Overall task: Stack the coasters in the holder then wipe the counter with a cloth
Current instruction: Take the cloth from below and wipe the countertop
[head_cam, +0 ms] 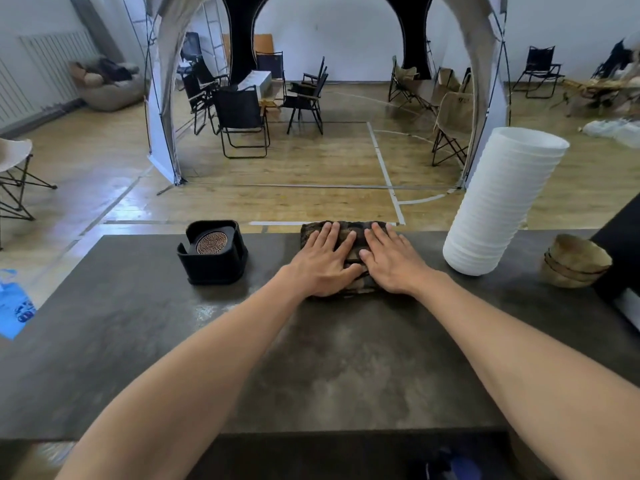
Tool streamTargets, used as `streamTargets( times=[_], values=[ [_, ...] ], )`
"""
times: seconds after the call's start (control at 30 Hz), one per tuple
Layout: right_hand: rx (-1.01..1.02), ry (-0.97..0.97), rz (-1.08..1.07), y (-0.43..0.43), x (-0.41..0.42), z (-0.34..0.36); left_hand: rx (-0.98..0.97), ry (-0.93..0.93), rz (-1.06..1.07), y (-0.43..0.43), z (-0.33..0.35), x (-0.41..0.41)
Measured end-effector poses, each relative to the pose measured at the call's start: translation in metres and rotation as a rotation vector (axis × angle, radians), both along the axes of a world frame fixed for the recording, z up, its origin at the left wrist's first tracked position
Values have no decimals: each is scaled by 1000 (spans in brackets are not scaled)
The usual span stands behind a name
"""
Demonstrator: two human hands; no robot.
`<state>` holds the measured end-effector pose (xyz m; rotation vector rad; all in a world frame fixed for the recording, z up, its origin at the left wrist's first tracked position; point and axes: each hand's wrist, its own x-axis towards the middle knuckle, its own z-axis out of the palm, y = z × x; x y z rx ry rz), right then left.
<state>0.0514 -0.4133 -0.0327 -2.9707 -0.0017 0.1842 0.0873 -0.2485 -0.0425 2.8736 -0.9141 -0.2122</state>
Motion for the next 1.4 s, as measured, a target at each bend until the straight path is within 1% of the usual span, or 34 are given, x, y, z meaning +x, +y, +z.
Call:
streamTargets(
  times=[0.07, 0.17, 0.4, 0.57, 0.63, 0.73, 0.8, 0.9, 1.03, 1.17, 1.27, 1.4],
  values=[
    [-32, 1, -50, -18, -8, 2, 3, 0, -36, -24, 3, -6],
    [-23, 16, -91, -35, -19, 1, 3, 4, -76, -45, 7, -12],
    [4, 6, -90, -35, -39, -4, -35, 17, -86, -37, 11, -40],
    [13, -34, -94, -1, -90, -15, -62, 33, -116, 1, 9, -85],
    [-52, -84, -61, 23, -114, -21, -81, -1, -126, 27, 3, -107],
    [-63, -128, 16, 66, -135, -24, -110, -36, -106, 74, -5, -128],
    [-26, -125, 60, 90, -129, -24, -111, -58, -66, 100, -7, -127],
    [11, -109, 79, 110, -94, -20, -75, -56, -12, 118, -3, -101],
    [16, -55, 72, 115, -31, -19, -26, -16, 29, 115, 2, -48],
    [32, -50, 76, 106, 12, -22, -25, 21, 55, 105, 1, -11],
    [24, -62, 99, 105, 12, -23, -34, 18, 58, 104, -2, -10],
    [113, -50, 60, 108, -26, -16, -17, 18, 39, 106, 2, -41]
  ],
)
